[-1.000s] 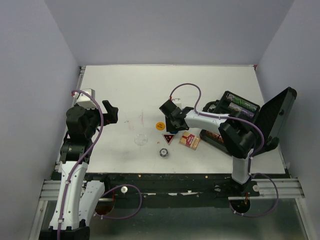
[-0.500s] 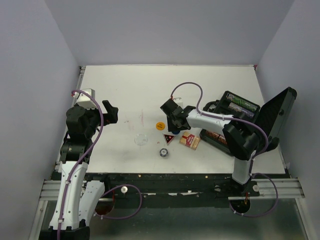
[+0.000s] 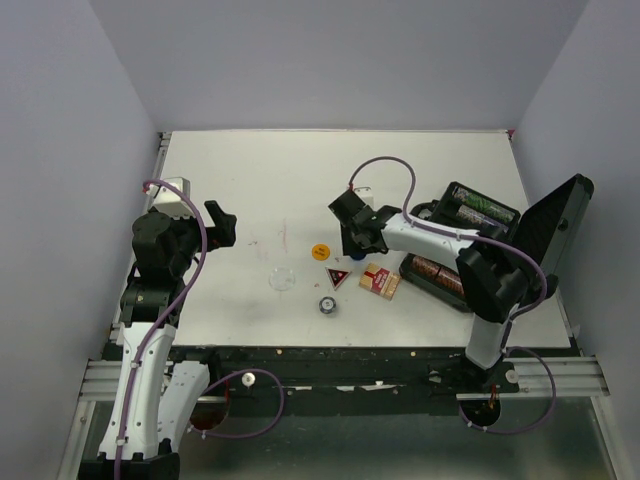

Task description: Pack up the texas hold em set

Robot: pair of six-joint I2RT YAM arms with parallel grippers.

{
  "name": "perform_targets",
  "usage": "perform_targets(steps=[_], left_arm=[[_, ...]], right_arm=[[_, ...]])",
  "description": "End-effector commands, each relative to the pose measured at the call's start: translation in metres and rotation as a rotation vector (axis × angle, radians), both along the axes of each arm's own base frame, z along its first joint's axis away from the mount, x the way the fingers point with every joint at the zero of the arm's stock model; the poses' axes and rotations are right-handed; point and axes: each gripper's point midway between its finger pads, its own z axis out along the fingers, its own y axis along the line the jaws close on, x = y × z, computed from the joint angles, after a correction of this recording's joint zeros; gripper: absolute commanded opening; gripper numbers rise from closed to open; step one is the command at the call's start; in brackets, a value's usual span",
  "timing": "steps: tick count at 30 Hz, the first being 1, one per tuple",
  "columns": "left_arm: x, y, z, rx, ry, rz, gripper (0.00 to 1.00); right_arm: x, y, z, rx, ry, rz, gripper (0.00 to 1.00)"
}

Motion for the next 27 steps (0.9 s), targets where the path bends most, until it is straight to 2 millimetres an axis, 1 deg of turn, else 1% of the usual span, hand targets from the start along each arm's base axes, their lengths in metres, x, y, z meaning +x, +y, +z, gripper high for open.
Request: perform_targets(steps=[1,6,10,12,14,16,19,20,23,25,27], left_arm=[[-0.001,-0.001,-0.003,0.008,0.005,-0.006,0.99],[-0.001,0.0,-0.003,0.008,0.005,-0.002,0.99],[-0.001,0.0,-0.003,0.008,0.005,-0.005,0.99],[-0.001,0.0,-0.002,0.008,0.002,-0.003,0.99],[-0.001,0.0,-0.003,0.008,0.004,-0.005,0.99],[-0.001,0.0,-0.003,0.008,0.005,-0.003,0.99],[-0.001,0.0,-0.004,0.008,0.007,0.0,0.99],[-0.001,0.0,-0.003,0.008,0.005,-0.001,0.99],[-0.001,0.0,-0.004,0.009,0.007,0.002,0.99],[-0.001,0.001,-0.003,0.011,0.005,0.004,0.99],[-0.001,0.001,-0.004,0.011,0.008,0.003,0.99]], right_arm=[[0.021,-0.021,0.039,0.003,-0.091,-0.05,0.47],[0.031,-0.05,0.056,-0.004,-0.126,-0.099,0.47],[0.04,-0.08,0.07,-0.004,-0.154,-0.153,0.47],[0.044,-0.102,0.073,-0.017,-0.162,-0.19,0.47],[0.049,-0.129,0.075,-0.03,-0.163,-0.243,0.47],[0.051,-0.152,0.076,-0.036,-0.162,-0.284,0.47],[0.052,-0.181,0.075,-0.047,-0.154,-0.332,0.47],[0.052,-0.192,0.072,-0.048,-0.144,-0.353,0.47],[0.053,-0.217,0.065,-0.041,-0.127,-0.4,0.47],[0.054,-0.228,0.059,-0.029,-0.113,-0.416,0.47],[0.052,-0.233,0.052,-0.029,-0.094,-0.421,0.47]])
